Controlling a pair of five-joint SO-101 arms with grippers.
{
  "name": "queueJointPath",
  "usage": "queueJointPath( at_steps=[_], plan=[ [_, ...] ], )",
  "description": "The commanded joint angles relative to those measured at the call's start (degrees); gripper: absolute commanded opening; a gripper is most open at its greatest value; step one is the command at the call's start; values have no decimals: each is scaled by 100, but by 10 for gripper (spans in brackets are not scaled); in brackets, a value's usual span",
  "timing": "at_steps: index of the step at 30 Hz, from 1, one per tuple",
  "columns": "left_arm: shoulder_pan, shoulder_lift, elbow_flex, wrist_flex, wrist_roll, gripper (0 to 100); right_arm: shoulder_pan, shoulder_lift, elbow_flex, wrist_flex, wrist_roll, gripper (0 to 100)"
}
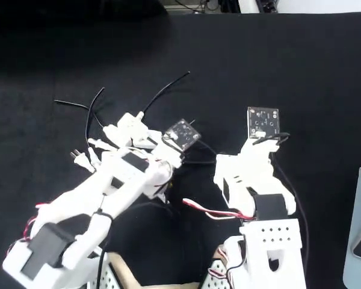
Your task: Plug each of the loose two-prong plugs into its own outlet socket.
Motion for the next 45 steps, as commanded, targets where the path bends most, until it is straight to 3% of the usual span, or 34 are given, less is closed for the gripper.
queueJointPath(
  at_steps=[1, 8, 15, 20, 33, 41, 45],
  plan=[
    [31, -932, -277, 580, 9, 28, -70, -92, -207, -79, -53, 139],
    [-330, -2752, -365, 1521, 9, 28, -70, -92, -207, -70, -53, 139],
    [-2018, -3147, -1182, 1468, 9, 28, -88, -92, -207, -70, -53, 138],
    [-2686, -2242, -1534, 484, 35, 28, -97, -92, -207, -70, -62, 138],
    [-2879, 1424, -4013, -1530, 53, 28, -97, -57, -198, -79, -62, 138],
    [-2958, 3657, -6053, -1697, 589, 31, -97, -57, -198, -79, -62, 138],
    [-3116, 4369, -6677, -1565, 923, 172, -97, -57, -189, -70, -62, 138]
  ],
)
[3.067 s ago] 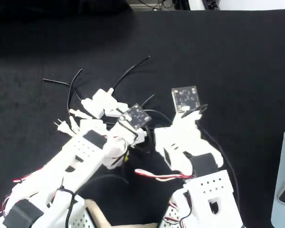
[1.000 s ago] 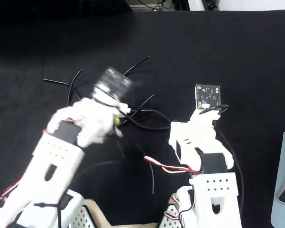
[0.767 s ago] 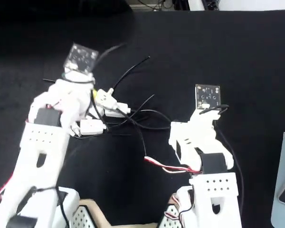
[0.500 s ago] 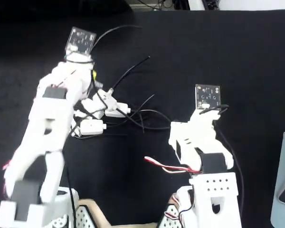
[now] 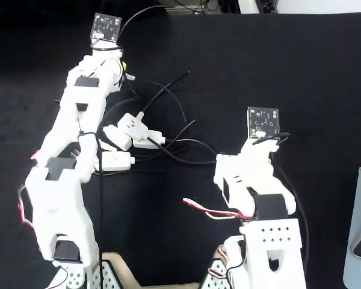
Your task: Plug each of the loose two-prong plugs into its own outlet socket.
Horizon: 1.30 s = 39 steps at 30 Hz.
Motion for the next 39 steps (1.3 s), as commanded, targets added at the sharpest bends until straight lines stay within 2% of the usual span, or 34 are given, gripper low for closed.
queueJointPath(
  at_steps=[1, 5, 14, 20, 23, 28, 35, 39],
  plan=[
    [-224, 484, -1007, 211, 536, 219, -97, -57, -189, -70, -62, 138],
    [-321, 527, -1648, 1538, 888, 324, -97, -57, -189, -70, -62, 138],
    [-338, 519, -3292, 4167, 835, 333, -97, -57, -189, -70, -62, 138],
    [154, 519, -3837, 6145, -193, 333, -105, -57, -66, -114, -26, 138],
    [400, 563, -4092, 6927, -404, 336, -105, -66, -66, -114, -26, 138],
    [681, 589, -4145, 7341, -501, 335, -105, -75, -66, -114, -26, 138],
    [681, 1196, -3600, 6752, -519, 333, -105, -84, -48, -114, -26, 138],
    [681, 1653, -3574, 6998, -686, 333, -105, -75, -48, -114, -26, 138]
  ],
)
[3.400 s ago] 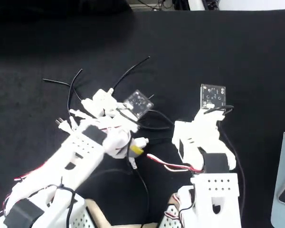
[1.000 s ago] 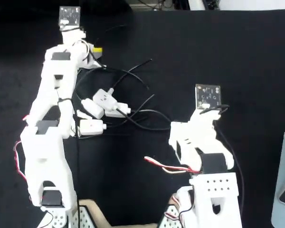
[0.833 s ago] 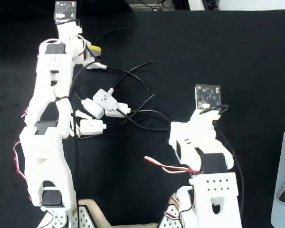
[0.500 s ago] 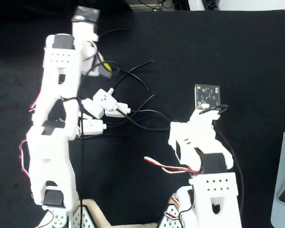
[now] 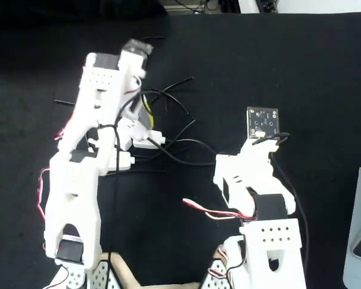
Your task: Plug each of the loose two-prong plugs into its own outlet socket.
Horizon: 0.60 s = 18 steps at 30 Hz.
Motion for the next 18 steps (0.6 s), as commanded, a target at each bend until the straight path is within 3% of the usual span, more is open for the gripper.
queueJointPath(
  at_steps=[1, 3, 8, 18],
  plan=[
    [57, 132, -136, 369, -369, 332, -79, -84, -48, -114, -26, 138],
    [66, 53, -286, 826, -510, 332, -79, -84, -48, -114, -26, 138],
    [-75, -607, 286, 826, -378, 332, -79, -84, -66, -105, -26, 138],
    [277, -3437, 4022, 782, -826, 332, -79, -84, -84, -105, -26, 138]
  ],
)
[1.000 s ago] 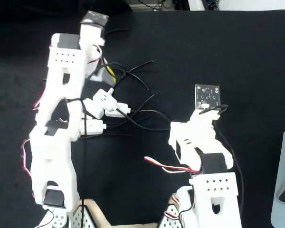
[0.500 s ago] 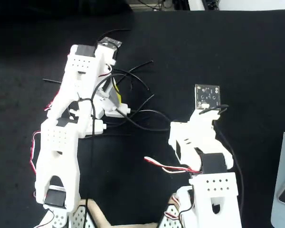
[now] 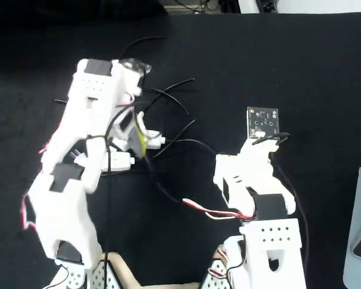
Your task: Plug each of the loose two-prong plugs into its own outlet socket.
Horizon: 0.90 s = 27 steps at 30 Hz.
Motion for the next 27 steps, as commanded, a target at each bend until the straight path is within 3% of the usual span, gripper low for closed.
queueJointPath(
  at_steps=[1, 7, 12, 19, 27],
  plan=[
    [277, -1451, 1666, -35, -273, 332, -79, -84, -84, -105, -26, 138],
    [101, -2558, 2695, -941, -158, 332, -79, -84, -84, -88, -26, 138],
    [-215, -2664, 3292, -1837, -229, 332, -79, -84, -84, -88, -26, 138],
    [-708, -2664, 4224, -3226, -2101, 332, -79, -84, -66, -105, -26, 138],
    [-400, -2453, 4497, -4149, -2505, 331, -79, -84, -75, -105, -26, 138]
  ],
)
